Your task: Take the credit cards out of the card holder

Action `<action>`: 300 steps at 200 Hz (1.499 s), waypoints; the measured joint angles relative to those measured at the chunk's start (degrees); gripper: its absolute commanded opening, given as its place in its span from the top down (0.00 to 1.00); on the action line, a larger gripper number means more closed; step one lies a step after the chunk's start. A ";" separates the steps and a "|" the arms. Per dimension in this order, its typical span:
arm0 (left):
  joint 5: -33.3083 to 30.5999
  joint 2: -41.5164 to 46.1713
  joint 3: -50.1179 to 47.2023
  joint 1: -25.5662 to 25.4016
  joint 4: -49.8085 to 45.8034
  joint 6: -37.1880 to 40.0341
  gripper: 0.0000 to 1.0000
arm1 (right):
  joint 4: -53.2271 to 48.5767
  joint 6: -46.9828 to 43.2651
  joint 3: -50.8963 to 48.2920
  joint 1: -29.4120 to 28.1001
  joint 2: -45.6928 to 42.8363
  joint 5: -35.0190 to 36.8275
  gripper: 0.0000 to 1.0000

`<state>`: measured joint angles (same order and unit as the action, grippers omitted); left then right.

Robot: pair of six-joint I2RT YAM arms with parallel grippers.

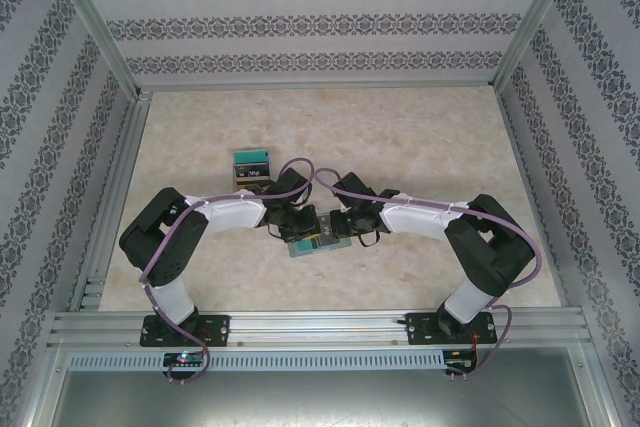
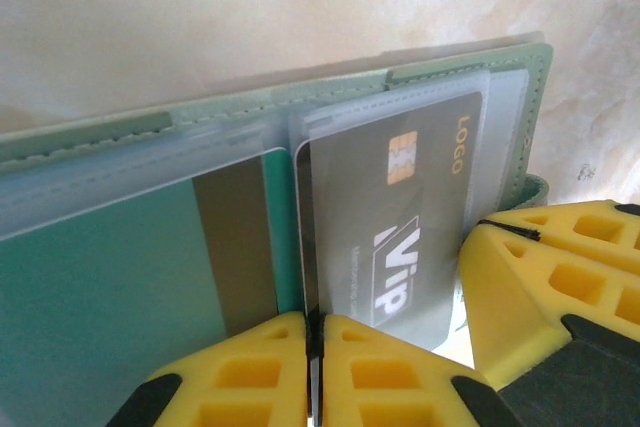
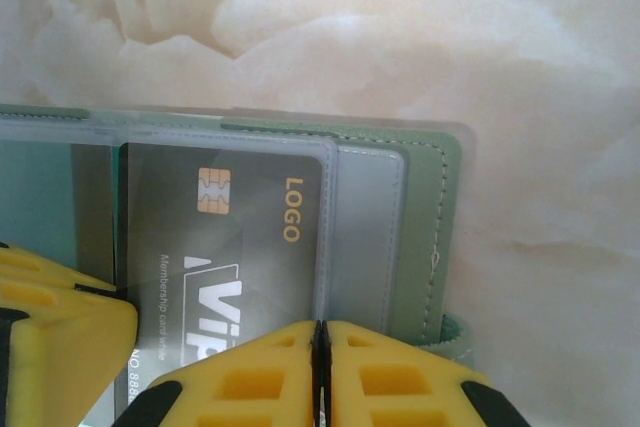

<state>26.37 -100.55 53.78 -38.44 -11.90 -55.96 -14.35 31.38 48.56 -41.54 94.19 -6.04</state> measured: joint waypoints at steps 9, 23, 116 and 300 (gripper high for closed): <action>0.00 0.17 -0.28 0.09 0.22 -0.11 0.97 | 0.00 0.00 0.00 0.00 0.00 0.00 0.86; 0.02 0.57 -0.79 0.31 0.61 -0.07 0.97 | 0.02 0.00 0.00 0.00 0.00 0.00 0.86; -0.70 5.35 -4.72 1.64 0.79 -0.24 0.98 | 0.04 0.20 0.00 0.00 0.15 0.02 0.86; -1.31 7.82 -7.43 2.56 0.66 -0.20 1.00 | -1.66 -0.07 4.85 -1.77 0.04 -0.94 0.80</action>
<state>25.06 -92.73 46.35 -35.88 -11.25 -56.16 -16.01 31.31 53.41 -43.31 94.24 -6.98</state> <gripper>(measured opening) 0.053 0.209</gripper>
